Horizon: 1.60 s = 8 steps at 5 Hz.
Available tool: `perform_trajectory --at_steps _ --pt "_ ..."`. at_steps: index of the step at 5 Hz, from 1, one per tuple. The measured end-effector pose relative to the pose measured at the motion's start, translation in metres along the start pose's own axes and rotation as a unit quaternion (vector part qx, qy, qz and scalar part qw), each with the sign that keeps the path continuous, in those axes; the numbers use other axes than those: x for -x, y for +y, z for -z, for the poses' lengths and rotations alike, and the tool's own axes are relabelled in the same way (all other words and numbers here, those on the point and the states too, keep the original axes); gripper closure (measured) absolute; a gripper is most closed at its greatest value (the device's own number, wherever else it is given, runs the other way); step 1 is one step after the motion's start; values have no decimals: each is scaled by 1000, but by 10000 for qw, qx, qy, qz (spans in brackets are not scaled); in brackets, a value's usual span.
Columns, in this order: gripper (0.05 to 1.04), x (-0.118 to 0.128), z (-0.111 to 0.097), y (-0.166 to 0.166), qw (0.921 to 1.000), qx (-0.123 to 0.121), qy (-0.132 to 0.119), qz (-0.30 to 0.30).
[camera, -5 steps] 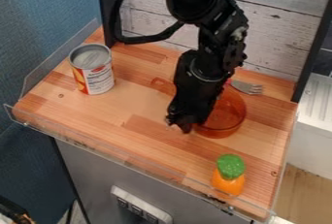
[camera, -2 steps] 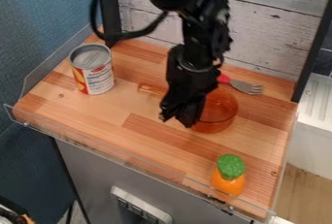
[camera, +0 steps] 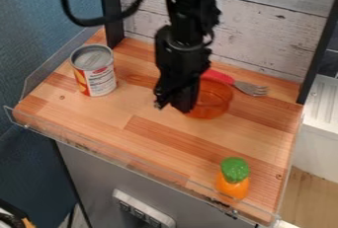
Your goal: Put the brown pot on the top left of the table
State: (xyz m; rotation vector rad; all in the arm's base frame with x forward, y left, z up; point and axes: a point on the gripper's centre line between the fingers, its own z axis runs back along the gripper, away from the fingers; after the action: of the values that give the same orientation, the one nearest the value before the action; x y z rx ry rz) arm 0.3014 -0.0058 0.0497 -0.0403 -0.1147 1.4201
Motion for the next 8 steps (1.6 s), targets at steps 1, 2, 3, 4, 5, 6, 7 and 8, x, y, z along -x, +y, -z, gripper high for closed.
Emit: perform_trajectory --at_steps 1,2,3,4,5,6,7,8 --pt "1015 -6 -8 -1 9965 -118 253 -785" --pt "1015 -26 -25 -24 9948 8 159 -1009" --pt "1015 -47 -24 -45 9941 -32 -76 -1084" --pt "1015 -65 -27 -57 9938 47 -298 -1068" --pt "1015 -82 -28 -59 9948 106 -563 -847" --pt "1015 -103 -27 -58 9939 191 -852 -676" --pt "1015 -122 -12 -57 9924 64 -1192 -294" --pt "1015 -144 5 -56 9945 32 -1044 -11"
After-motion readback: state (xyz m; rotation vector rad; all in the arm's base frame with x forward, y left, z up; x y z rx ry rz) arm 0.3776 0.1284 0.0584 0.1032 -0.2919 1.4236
